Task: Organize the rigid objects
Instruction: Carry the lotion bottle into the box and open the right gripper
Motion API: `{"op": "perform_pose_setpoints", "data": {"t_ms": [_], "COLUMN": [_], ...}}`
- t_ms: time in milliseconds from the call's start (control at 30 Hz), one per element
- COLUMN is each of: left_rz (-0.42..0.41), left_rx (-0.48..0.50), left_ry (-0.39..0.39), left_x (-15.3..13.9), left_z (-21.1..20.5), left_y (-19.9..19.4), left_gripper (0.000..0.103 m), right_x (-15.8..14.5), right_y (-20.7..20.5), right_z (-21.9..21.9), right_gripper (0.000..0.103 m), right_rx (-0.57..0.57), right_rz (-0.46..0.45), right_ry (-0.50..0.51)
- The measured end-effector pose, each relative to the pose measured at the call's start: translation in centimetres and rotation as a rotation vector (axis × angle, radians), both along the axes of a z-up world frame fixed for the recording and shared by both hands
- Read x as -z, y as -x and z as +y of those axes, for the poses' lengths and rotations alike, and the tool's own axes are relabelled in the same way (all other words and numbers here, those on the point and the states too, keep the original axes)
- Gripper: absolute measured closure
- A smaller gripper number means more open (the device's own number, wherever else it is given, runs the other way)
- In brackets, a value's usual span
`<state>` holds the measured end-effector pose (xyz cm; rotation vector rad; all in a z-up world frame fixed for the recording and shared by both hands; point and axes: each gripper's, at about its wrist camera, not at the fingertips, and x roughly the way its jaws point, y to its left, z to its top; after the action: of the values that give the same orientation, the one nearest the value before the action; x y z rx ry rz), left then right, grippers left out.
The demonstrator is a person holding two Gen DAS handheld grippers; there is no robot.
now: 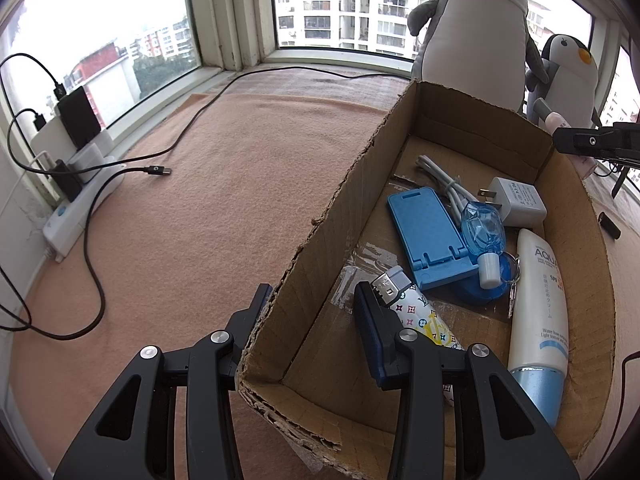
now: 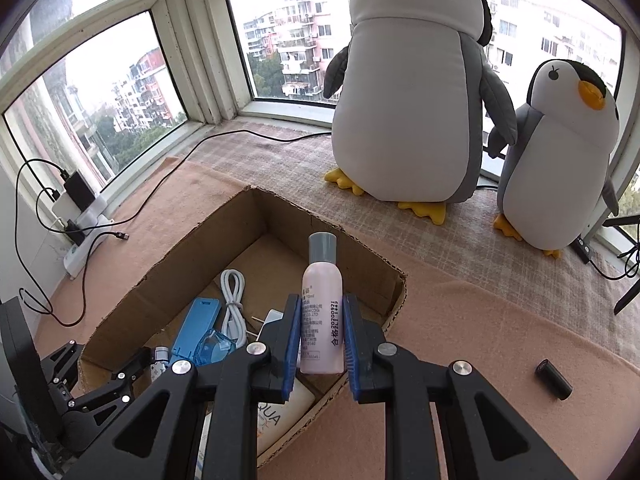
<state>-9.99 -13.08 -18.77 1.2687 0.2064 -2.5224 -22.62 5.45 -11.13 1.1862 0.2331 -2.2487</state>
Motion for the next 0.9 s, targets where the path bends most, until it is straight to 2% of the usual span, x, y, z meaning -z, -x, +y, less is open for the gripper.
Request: {"op": "perform_pose_setpoints", "data": {"t_ms": [600,667,800,867,900], "left_rz": [0.0,0.0,0.0,0.0,0.0], "left_rx": [0.0,0.0,0.0,0.0,0.0], "left_ry": [0.0,0.0,0.0,0.0,0.0], "left_x": [0.0,0.0,-0.01,0.0,0.0], "left_z": [0.0,0.0,-0.01,-0.01,-0.02], "left_y": [0.0,0.0,0.0,0.01,0.01], "left_gripper": [0.064,0.064,0.064,0.064,0.064], "right_x": [0.56,0.52,0.52,0.47,0.44], "right_y": [0.35,0.31,0.2,0.1,0.08], "right_z": [-0.42,-0.42,-0.54,-0.56,-0.53], "right_gripper": [0.083,0.076,0.072,0.063,0.061], "right_rx": [-0.005,-0.004,-0.009,-0.01,-0.009], "right_rz": [-0.003,-0.002,-0.001,0.006,0.008], "right_ry": [-0.02,-0.02,-0.022,-0.026,-0.024]}}
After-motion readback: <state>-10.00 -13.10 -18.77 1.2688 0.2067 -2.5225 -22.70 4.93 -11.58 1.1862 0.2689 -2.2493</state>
